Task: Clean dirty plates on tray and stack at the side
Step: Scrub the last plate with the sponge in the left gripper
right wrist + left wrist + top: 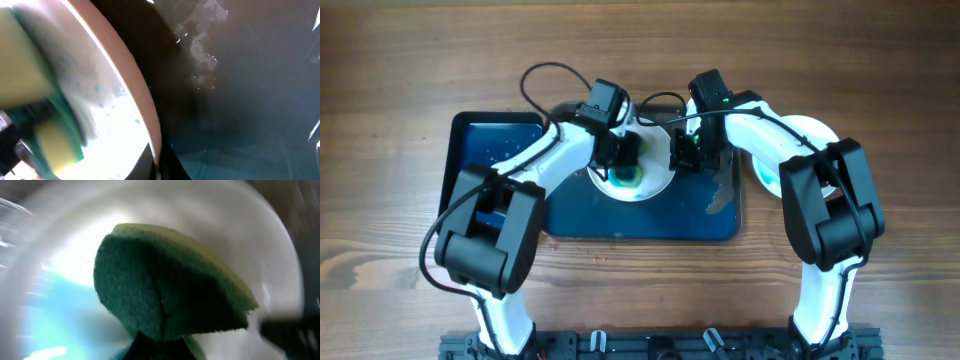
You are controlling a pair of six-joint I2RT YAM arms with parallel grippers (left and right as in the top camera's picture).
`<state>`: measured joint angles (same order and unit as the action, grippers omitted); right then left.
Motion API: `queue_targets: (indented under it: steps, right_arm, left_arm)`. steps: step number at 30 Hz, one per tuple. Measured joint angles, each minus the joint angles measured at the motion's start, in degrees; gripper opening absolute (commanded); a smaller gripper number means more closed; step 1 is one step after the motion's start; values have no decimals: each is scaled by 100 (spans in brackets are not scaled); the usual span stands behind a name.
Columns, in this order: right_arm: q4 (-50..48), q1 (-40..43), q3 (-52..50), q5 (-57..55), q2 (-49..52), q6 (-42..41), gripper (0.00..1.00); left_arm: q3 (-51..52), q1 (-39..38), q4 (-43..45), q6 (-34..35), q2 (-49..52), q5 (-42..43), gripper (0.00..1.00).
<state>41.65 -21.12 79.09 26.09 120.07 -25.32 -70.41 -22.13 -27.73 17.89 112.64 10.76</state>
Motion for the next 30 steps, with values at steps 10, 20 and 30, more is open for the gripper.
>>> queue_targets:
  steps: [10, 20, 30]
  right_arm:
    - [33, -105, 0, 70, 0, 4, 4]
    - [72, -90, -11, 70, 0, 90, 4]
    - [-13, -96, -11, 72, 0, 44, 4]
  left_arm:
    - [-197, 321, -1003, 514, -4, -651, 4]
    - [15, 435, -592, -1690, 168, 2573, 4]
    - [-96, 234, -262, 1029, 13, -1115, 4]
